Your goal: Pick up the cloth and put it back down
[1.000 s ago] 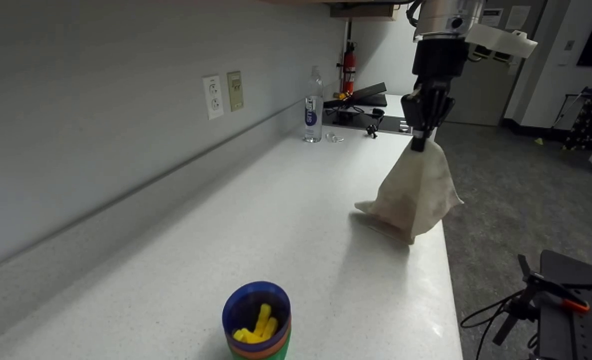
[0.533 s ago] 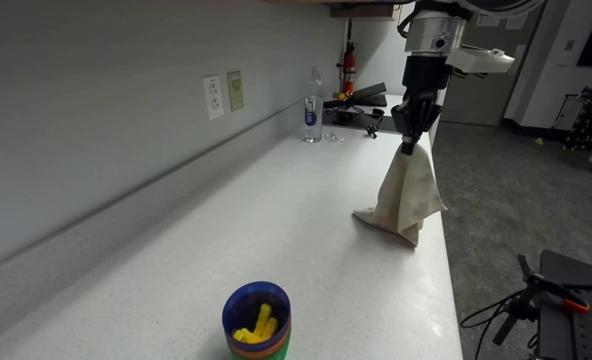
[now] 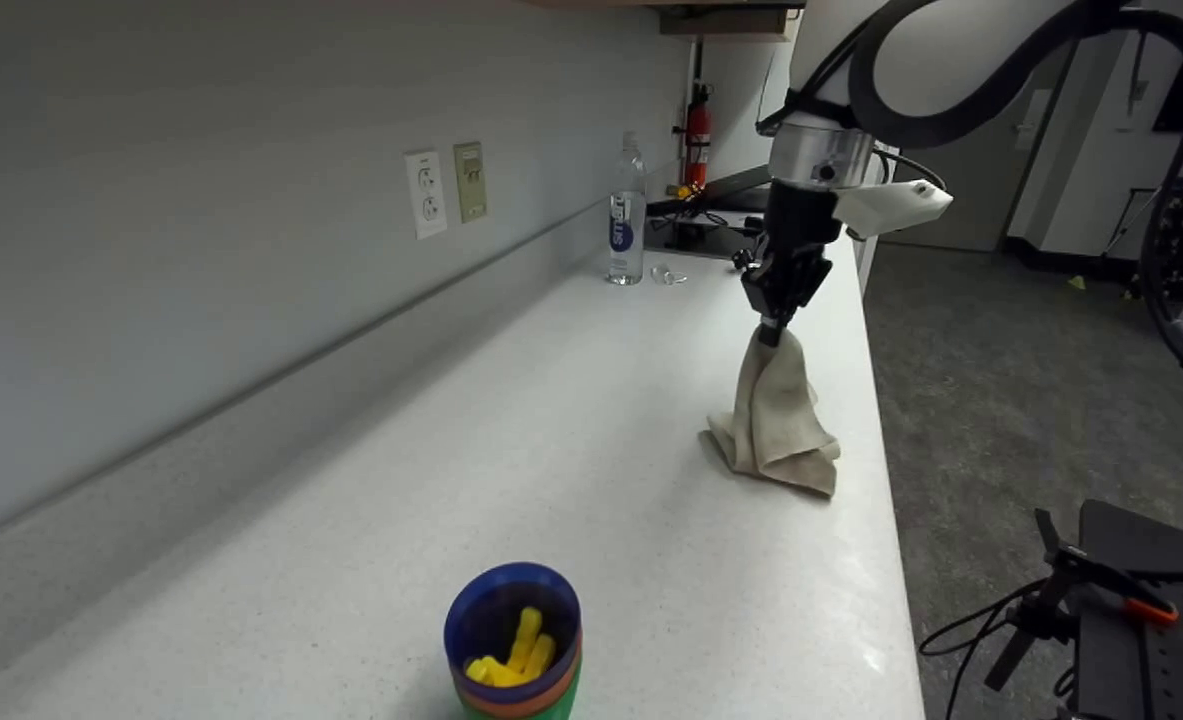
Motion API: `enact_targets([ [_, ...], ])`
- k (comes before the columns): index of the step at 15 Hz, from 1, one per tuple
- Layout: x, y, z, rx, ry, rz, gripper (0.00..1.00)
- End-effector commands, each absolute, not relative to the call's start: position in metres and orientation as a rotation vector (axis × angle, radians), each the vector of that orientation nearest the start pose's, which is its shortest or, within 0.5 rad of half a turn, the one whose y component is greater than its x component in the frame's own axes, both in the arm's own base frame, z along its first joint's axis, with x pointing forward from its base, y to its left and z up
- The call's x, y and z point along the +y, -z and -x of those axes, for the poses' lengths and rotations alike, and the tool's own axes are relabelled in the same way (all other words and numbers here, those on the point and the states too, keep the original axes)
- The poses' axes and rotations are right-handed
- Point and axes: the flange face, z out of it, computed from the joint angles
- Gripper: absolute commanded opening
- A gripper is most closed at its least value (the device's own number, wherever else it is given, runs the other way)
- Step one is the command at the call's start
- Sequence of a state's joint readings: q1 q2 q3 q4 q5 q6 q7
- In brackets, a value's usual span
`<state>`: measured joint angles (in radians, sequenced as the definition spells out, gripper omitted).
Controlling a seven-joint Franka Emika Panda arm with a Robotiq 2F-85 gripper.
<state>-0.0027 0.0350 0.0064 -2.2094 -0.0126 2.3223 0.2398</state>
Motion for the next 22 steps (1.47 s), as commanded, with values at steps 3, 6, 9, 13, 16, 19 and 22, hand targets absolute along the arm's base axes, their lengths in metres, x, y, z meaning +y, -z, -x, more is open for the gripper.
enact_targets([
  [3, -0.003, -0.357, -0.523, 0.36, -0.088, 3.108, 0.01],
  [6, 0.007, -0.351, -0.51, 0.347, -0.251, 3.078, 0.01],
  [9, 0.027, -0.343, -0.508, 0.277, -0.301, 3.043, 0.01],
  [13, 0.058, -0.324, -0.523, 0.197, -0.326, 2.941, 0.01],
  [16, 0.061, -0.312, -0.541, 0.202, -0.277, 2.902, 0.01],
  [19, 0.046, -0.305, -0.563, 0.217, -0.118, 2.955, 0.01],
  [22, 0.03, -0.303, -0.573, 0.198, 0.032, 3.03, 0.01],
])
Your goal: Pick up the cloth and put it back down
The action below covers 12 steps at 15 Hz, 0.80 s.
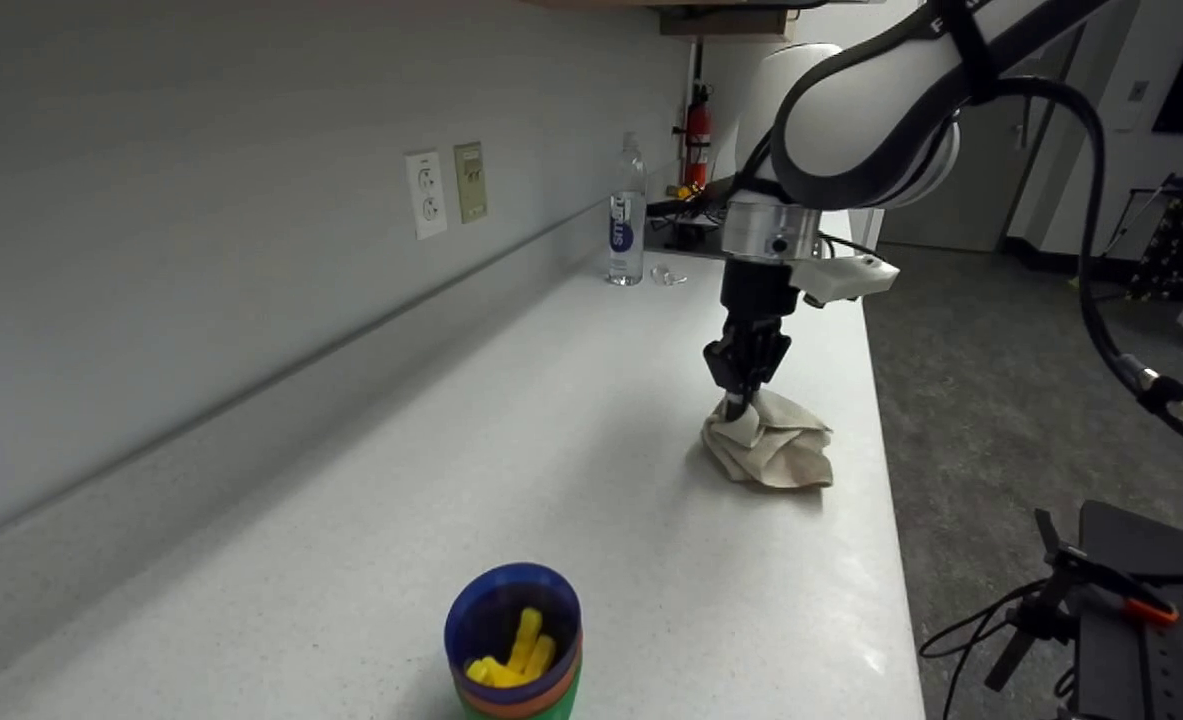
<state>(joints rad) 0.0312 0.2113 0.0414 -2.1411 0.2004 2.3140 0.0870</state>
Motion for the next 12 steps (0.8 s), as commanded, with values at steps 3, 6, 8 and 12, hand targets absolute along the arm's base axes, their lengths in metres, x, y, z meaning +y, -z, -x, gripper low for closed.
enact_targets([
  [3, 0.014, -0.304, -0.559, 0.235, 0.036, 3.064, 0.01],
  [6, 0.006, -0.304, -0.546, 0.263, -0.014, 3.086, 0.01],
  [8, 0.004, -0.304, -0.539, 0.28, -0.051, 3.081, 0.01],
  [12, 0.012, -0.299, -0.527, 0.255, -0.121, 3.08, 0.01],
])
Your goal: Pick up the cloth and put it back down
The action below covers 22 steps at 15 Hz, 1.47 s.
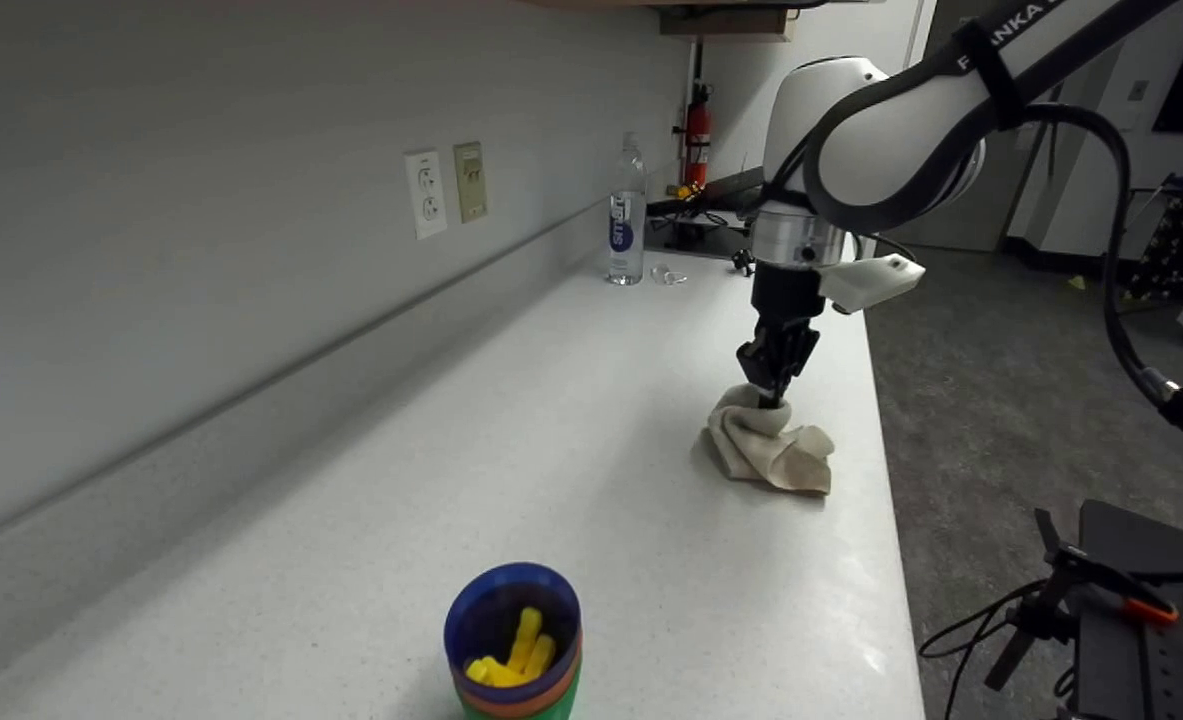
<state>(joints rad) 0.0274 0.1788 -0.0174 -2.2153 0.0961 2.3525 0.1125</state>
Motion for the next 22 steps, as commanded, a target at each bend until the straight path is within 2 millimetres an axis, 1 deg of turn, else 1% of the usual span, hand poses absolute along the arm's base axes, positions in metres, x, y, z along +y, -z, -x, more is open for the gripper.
enact_targets([
  [1, 0.014, -0.298, -0.523, 0.255, -0.15, 3.079, 0.01],
  [4, 0.021, -0.295, -0.514, 0.245, -0.254, 3.071, 0.01],
  [5, 0.023, -0.294, -0.512, 0.242, -0.261, 3.075, 0.01],
  [6, 0.024, -0.294, -0.512, 0.236, -0.257, 3.077, 0.01],
  [10, 0.027, -0.298, -0.517, 0.212, -0.154, 3.087, 0.01],
  [14, 0.03, -0.299, -0.519, 0.194, -0.105, 3.09, 0.01],
  [15, 0.031, -0.299, -0.519, 0.182, -0.101, 3.094, 0.27],
  [16, 0.032, -0.3, -0.519, 0.179, -0.094, 3.096, 0.28],
  [19, 0.033, -0.301, -0.517, 0.163, -0.1, 3.101, 0.49],
  [20, 0.033, -0.302, -0.516, 0.157, -0.1, 3.102, 0.58],
  [22, 0.033, -0.304, -0.515, 0.154, -0.099, 3.108, 0.71],
])
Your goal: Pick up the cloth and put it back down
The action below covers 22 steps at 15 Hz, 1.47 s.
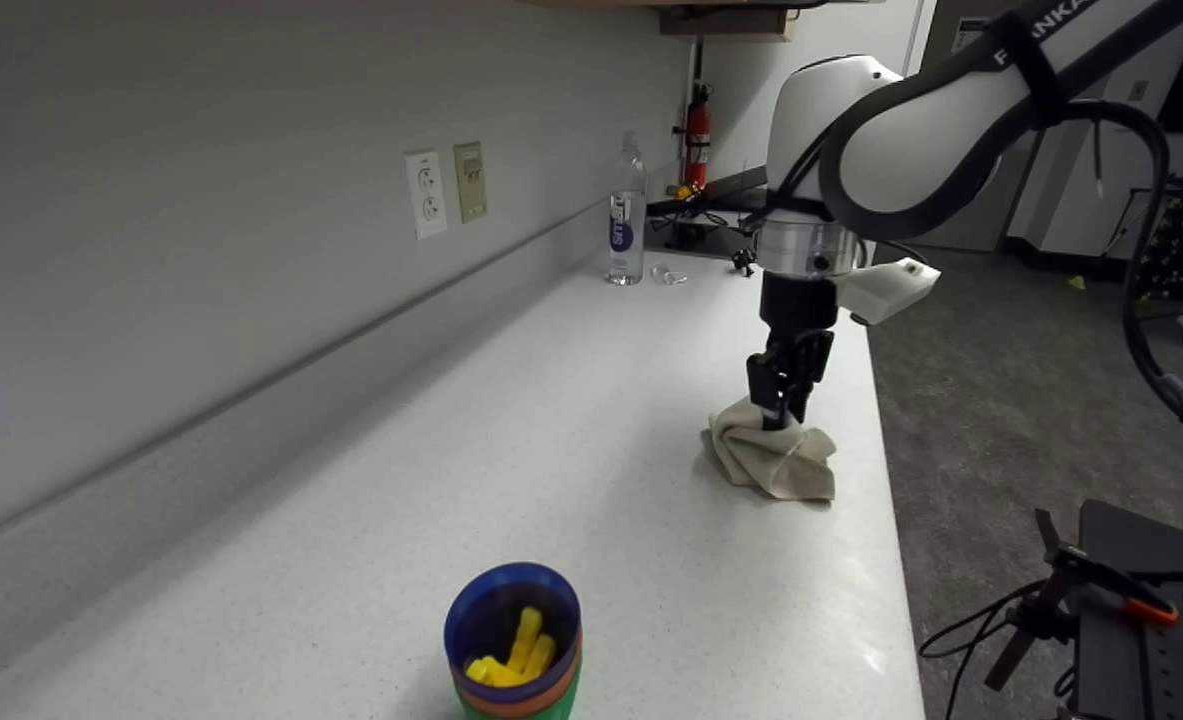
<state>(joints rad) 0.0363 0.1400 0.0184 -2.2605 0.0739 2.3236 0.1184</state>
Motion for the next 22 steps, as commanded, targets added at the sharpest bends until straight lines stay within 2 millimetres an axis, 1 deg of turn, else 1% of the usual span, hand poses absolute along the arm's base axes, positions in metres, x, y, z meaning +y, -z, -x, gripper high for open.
enact_targets([
  [1, 0.033, -0.307, -0.514, 0.148, -0.09, 3.114, 0.8],
  [3, 0.034, -0.314, -0.513, 0.139, -0.073, 3.127, 0.95],
  [4, 0.034, -0.32, -0.512, 0.13, -0.064, 3.138, 1.0],
  [10, 0.035, -0.355, -0.505, 0.045, 0.008, 3.184, 1.0],
  [14, 0.038, -0.372, -0.502, 0.031, 0.006, 3.175, 1.0],
  [16, 0.041, -0.384, -0.499, 0.013, 0.002, 3.165, 1.0],
  [19, 0.048, -0.414, -0.493, -0.058, 0.046, 3.146, 1.0],
  [22, 0.052, -0.445, -0.491, -0.1, 0.181, 3.117, 1.0],
])
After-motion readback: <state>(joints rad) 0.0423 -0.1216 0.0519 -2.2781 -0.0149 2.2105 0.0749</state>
